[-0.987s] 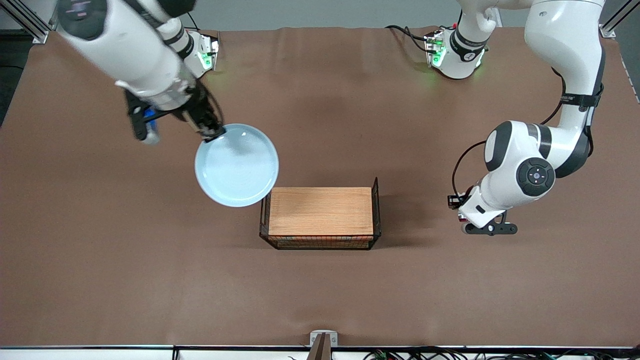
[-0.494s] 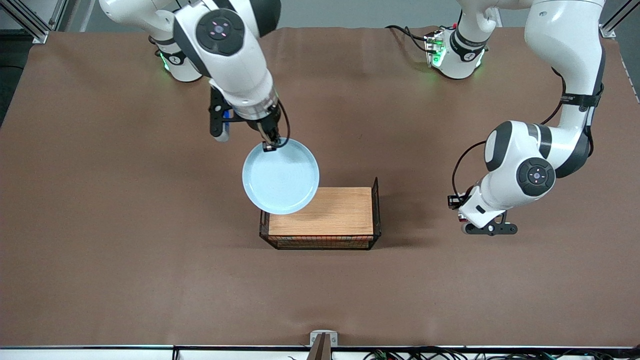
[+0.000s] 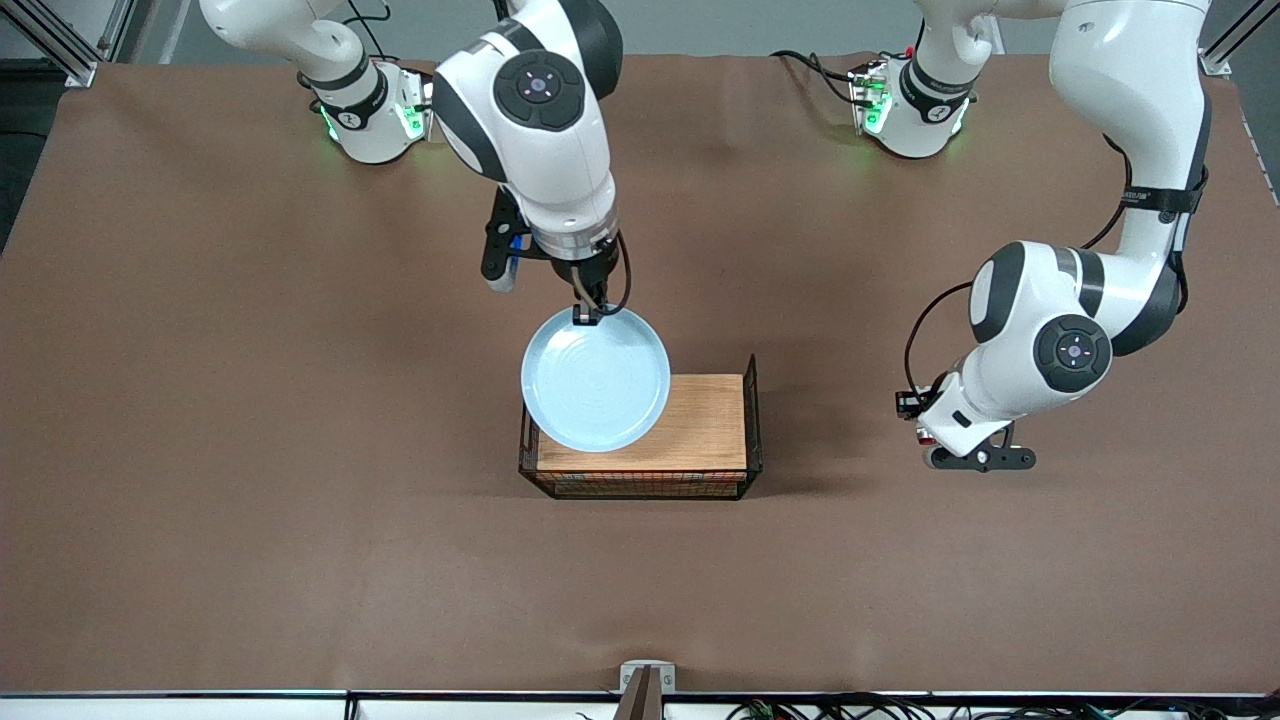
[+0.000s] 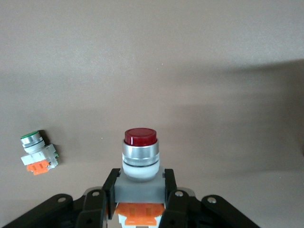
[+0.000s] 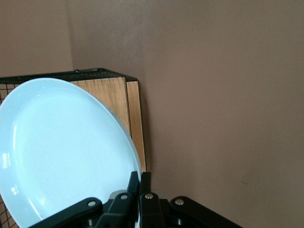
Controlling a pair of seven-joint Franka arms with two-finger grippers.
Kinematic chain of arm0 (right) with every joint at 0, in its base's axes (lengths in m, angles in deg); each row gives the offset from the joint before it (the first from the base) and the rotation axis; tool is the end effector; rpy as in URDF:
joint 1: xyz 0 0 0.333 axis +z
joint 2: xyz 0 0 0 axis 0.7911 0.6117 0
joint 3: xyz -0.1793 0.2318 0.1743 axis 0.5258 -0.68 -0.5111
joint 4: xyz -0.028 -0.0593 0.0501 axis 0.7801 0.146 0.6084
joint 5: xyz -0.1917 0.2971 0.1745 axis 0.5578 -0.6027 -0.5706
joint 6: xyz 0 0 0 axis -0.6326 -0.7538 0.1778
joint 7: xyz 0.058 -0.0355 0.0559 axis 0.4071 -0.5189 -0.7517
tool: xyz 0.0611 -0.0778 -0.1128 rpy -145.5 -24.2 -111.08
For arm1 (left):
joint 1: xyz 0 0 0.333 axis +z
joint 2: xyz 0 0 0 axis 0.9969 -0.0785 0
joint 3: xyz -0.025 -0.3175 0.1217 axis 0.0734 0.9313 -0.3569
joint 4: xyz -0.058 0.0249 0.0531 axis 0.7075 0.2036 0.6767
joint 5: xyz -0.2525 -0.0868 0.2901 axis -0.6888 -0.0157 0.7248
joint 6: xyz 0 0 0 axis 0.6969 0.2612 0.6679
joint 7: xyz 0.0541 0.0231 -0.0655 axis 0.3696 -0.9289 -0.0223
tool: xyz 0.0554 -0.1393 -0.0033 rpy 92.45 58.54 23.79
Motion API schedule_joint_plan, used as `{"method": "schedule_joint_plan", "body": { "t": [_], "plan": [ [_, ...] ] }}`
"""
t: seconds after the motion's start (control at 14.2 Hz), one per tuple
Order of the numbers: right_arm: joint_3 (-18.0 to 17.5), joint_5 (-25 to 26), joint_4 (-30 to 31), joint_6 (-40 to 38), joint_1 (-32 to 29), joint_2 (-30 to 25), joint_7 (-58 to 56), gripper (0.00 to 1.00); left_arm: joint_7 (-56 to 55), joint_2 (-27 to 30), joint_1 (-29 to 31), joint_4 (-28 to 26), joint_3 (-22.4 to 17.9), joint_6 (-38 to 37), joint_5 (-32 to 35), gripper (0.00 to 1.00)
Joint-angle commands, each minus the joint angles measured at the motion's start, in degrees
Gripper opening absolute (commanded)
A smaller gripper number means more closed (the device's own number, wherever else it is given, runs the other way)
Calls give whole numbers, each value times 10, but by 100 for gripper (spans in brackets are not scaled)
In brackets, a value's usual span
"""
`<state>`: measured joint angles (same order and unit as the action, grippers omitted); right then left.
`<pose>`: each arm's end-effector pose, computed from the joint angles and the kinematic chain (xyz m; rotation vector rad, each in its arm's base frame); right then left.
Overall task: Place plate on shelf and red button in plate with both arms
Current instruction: 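Lower the plate into the basket and open the right gripper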
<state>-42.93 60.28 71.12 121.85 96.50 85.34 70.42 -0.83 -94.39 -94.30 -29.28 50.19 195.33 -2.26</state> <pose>0.5294 0.4844 0.4534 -2.0644 2.2648 -0.0242 0.6401 -0.1380 0.2909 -3.1296 0.0434 0.1496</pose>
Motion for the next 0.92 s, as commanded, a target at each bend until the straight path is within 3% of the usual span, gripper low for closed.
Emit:
{"method": "schedule_joint_plan", "body": {
  "t": [0.0, 0.42, 0.85],
  "plan": [
    [7, 27, -38, 4, 22, 35, 49, 0, -5, 3, -1, 5, 0, -9, -1, 1],
    [9, 55, -78, 11, 42, 87, 97, 0, -5, 2, 1, 5, 0, -9, -1, 3],
    [10, 88, -78, 54, 51, 119, 128, 0, -5, 1, 1, 5, 0, -9, -1, 4]
  ]
}}
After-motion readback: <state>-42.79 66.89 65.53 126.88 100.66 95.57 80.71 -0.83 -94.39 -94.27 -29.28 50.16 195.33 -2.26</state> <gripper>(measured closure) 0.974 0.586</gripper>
